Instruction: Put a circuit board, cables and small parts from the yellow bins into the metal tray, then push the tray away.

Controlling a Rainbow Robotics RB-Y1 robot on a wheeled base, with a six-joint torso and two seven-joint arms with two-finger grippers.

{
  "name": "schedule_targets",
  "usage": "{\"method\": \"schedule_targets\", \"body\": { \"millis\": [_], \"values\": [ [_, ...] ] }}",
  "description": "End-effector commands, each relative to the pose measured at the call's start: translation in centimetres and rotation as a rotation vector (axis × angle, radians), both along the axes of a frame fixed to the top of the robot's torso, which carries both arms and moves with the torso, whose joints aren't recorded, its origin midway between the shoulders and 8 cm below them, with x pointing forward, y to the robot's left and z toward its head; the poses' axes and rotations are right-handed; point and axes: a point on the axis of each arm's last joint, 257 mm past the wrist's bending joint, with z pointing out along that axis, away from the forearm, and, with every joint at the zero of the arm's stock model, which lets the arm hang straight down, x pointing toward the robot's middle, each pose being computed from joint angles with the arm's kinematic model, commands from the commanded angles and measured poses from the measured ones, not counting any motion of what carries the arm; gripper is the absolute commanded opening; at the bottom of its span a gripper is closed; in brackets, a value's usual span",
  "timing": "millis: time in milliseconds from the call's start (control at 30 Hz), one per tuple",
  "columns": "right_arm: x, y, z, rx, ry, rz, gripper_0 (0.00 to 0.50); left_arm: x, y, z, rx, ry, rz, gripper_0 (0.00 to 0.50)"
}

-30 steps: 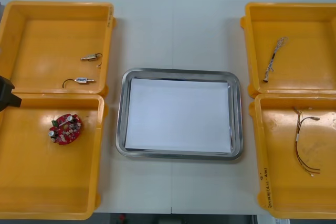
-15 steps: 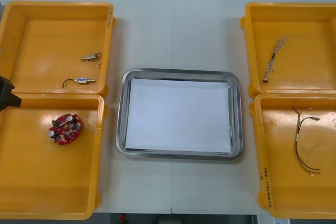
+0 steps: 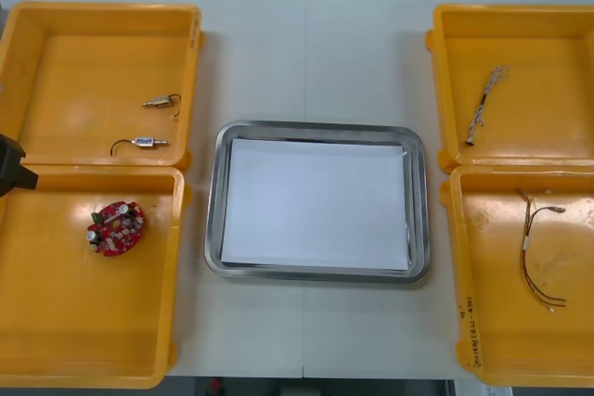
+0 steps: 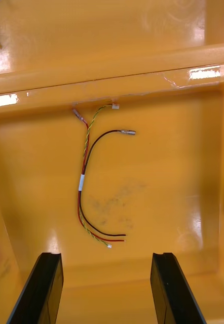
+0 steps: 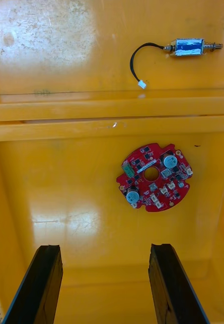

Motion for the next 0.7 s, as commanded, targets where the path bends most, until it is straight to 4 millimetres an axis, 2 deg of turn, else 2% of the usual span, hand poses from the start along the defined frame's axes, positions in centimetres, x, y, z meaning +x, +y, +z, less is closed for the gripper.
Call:
{"method": "schedule_targets", "body": {
  "millis": [33,700],
  "values": [
    [-0.38,-0.57,0.38,-0.019,-0.003,-0.012,0.500,-0.50,1.42,1.34,0.060,-0.018,-0.017,0.500],
    [-0.38,-0.57,0.38,-0.019,-0.003,-0.012,0.500,-0.50,1.42,1.34,0.060,-0.018,-0.017,0.500]
  ]
}}
